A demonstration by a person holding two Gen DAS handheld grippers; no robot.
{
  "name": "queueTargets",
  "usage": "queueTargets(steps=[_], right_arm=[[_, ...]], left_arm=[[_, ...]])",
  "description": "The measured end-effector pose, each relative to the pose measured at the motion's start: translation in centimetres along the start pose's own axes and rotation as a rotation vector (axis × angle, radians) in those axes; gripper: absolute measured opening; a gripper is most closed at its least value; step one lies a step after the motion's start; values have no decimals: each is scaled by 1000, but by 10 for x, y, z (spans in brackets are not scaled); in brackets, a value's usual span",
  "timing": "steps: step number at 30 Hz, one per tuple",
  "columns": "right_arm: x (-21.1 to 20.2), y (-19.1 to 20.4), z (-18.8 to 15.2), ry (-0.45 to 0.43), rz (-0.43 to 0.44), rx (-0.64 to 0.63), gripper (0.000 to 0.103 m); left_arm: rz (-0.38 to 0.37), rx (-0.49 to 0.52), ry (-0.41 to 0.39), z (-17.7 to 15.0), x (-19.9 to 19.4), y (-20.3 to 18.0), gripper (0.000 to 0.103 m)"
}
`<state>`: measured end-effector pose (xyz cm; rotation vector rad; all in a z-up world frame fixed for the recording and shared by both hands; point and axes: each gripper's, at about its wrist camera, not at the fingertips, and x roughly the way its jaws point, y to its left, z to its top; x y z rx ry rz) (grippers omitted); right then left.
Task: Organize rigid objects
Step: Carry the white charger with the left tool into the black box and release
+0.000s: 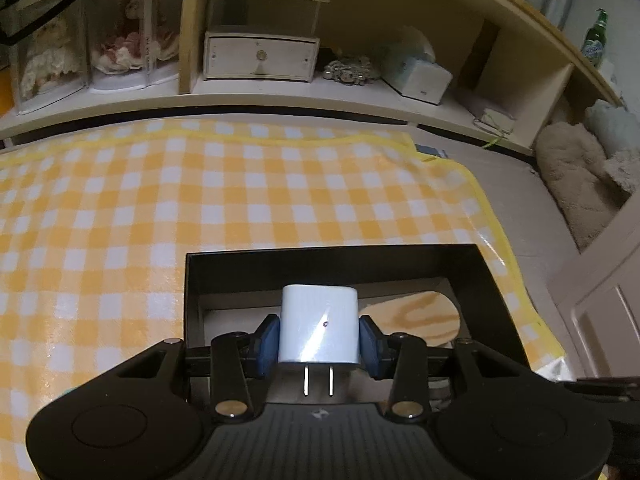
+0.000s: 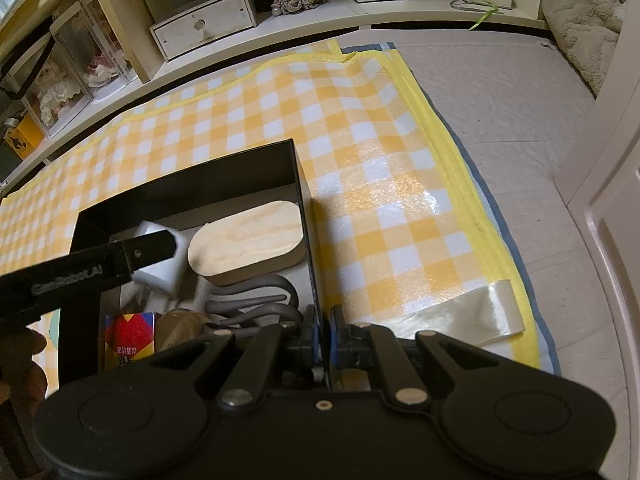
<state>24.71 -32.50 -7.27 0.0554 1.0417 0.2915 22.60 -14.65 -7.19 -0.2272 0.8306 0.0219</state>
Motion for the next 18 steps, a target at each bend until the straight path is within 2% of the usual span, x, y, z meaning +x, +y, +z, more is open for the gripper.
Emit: queueTargets(steps=[2,3,18], right_arm=[[0,0,0,1,0,2,7],[0,0,0,1,0,1,7],[0,1,1,1,0,1,7]], left_arm=[[-30,-6,14,2,-2,0,74],[-37,-6,15,3,-3,-1,77],[-87,100,56,-3,-30,-4,78]])
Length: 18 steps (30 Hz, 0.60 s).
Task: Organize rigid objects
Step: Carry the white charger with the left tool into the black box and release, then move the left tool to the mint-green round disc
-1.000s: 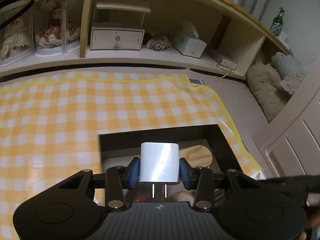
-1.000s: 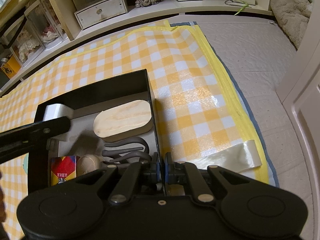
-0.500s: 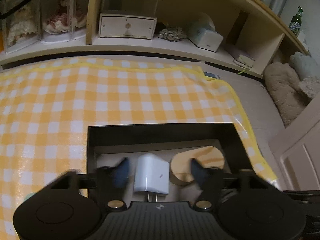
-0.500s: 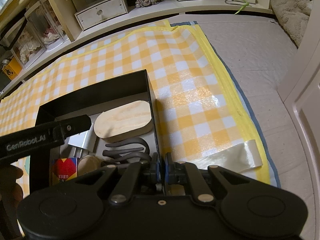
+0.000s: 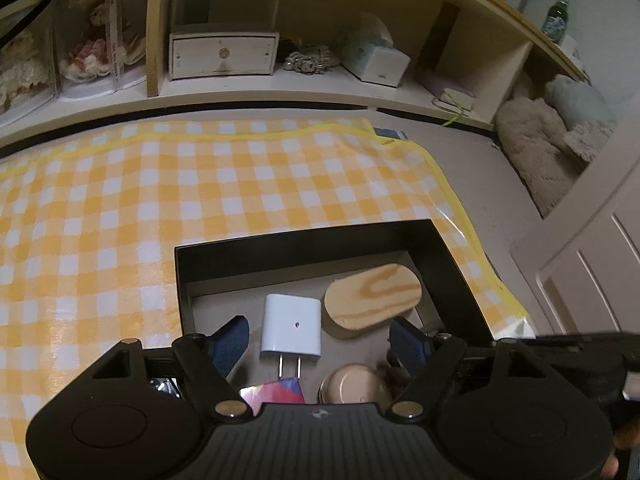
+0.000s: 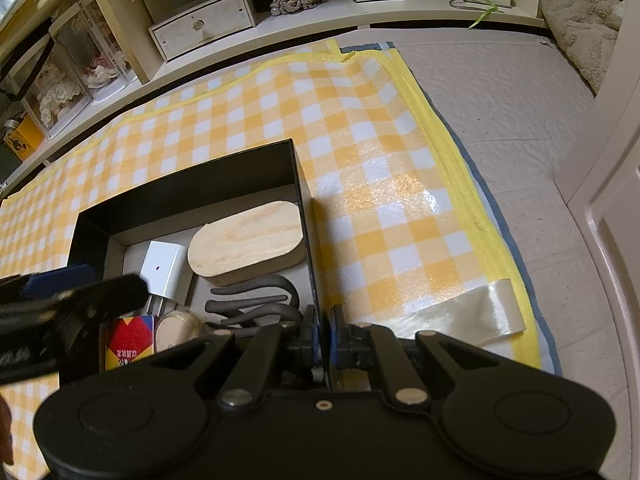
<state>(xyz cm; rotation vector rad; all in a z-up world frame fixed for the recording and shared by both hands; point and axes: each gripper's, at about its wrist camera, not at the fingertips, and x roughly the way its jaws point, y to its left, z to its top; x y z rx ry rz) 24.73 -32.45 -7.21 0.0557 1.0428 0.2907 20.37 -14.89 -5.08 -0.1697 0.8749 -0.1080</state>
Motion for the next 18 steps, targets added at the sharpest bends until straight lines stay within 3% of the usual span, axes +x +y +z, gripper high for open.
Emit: queueTargets(steps=[11,18], right_arm=[[0,-1,0,0,0,0,7],[1,-1,0,1,-7,-2,6]], left_arm=[[-13,87,3,-11,-34,-2,100],[-10,153,-1,-19,-55,-4,103]])
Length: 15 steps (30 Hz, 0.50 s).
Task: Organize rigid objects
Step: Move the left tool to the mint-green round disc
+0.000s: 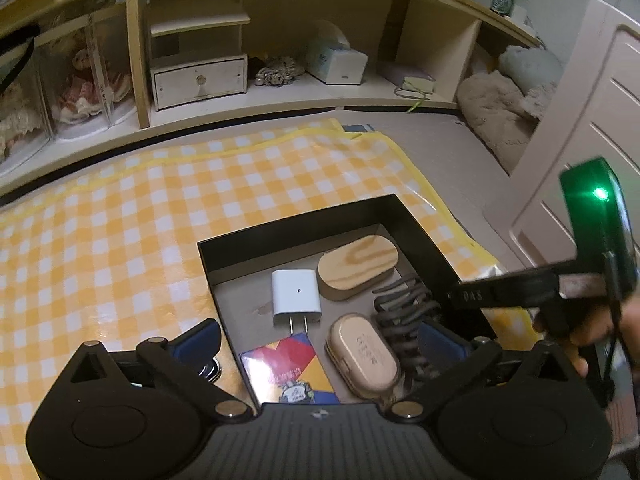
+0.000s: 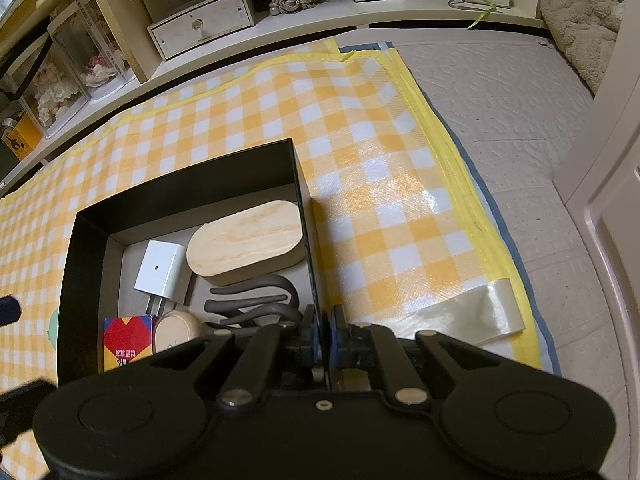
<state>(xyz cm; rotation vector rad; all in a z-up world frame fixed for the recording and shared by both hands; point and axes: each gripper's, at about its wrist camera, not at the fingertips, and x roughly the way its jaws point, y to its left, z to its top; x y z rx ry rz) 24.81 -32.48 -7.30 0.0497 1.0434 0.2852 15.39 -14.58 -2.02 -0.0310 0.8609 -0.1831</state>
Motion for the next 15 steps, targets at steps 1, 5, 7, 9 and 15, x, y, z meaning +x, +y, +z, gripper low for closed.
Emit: queueTargets(steps=[1,5,7,9,15], right_arm=[[0,0,0,0,-1,0,6],[0,0,0,-1,-2,-1,6],[0,1,0,-2,-2,-2,6],[0,1,0,-3,-4,-3,6],[0,1,0,-6,-9,-11,6]], left_arm=[[-2,4,1,-2,-3,0,103],[-14,20,-1,-7,-12,-1,103],[-18,34,-2,-10,-16,-2,103],[-21,42,-4,-12,-20,-1,103],[-15,58,-11,-19,-29,2,103]])
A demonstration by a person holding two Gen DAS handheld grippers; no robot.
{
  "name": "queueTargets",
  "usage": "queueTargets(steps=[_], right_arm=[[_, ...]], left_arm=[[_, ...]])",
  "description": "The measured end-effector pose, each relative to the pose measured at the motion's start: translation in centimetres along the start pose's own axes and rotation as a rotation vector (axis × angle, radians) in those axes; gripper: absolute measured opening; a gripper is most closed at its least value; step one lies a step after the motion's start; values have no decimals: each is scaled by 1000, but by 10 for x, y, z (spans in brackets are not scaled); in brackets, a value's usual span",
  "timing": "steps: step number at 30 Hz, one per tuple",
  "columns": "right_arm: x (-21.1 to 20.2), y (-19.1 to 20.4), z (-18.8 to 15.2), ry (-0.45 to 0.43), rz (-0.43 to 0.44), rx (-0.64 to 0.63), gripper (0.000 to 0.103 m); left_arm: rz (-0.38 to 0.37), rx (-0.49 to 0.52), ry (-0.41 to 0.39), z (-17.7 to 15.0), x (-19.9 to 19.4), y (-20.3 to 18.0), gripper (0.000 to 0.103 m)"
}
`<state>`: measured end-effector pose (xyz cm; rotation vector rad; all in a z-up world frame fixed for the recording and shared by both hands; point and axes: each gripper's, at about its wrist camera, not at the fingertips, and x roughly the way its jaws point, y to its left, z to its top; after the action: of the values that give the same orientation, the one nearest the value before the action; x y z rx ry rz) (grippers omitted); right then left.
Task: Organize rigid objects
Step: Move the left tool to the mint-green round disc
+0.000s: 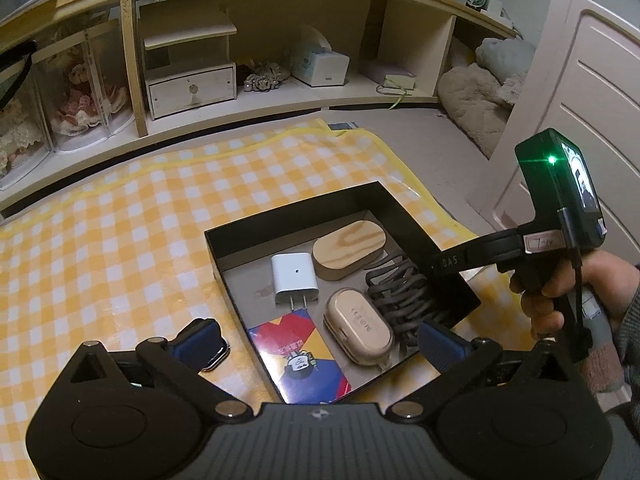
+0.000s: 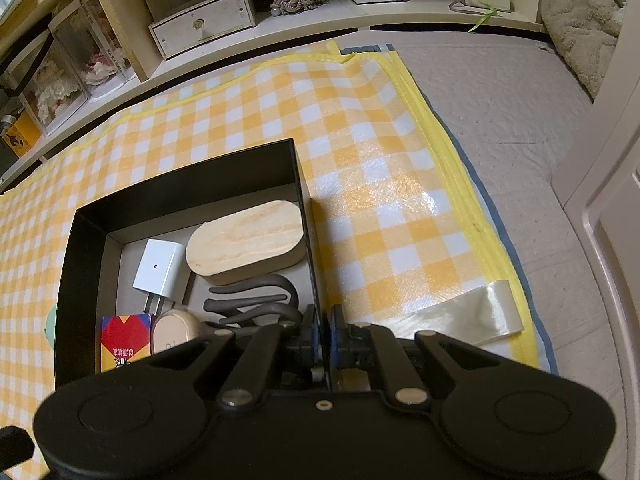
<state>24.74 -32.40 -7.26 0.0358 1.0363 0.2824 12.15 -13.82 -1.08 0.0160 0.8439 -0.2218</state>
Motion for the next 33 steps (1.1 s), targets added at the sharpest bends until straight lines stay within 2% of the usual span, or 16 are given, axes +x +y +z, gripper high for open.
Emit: queueTargets(steps=[7,18,21,23,25,29,33], right_arm=[[0,0,0,0,0,1,6],[0,1,0,1,-4,-4,6],[0,1,-1,2,-3,-3,6],[0,1,0,1,-4,-3,6],[0,1,-1,2,-4,-3,6],[0,1,-1,1,-3,-3,6],[0,1,-1,1,-4,-4,6]], left_arm=[[-31,5,4,-7,-7,15,103],[-6,82,55,-33,-10,64,101],[3,66,64,-40,-3,79,90],[14,43,82,-43,7,89,77],[31,25,83,-45,15,97,71],[80,16,58,-46,30,109,61],[73,30,64,-46,44,116,61]])
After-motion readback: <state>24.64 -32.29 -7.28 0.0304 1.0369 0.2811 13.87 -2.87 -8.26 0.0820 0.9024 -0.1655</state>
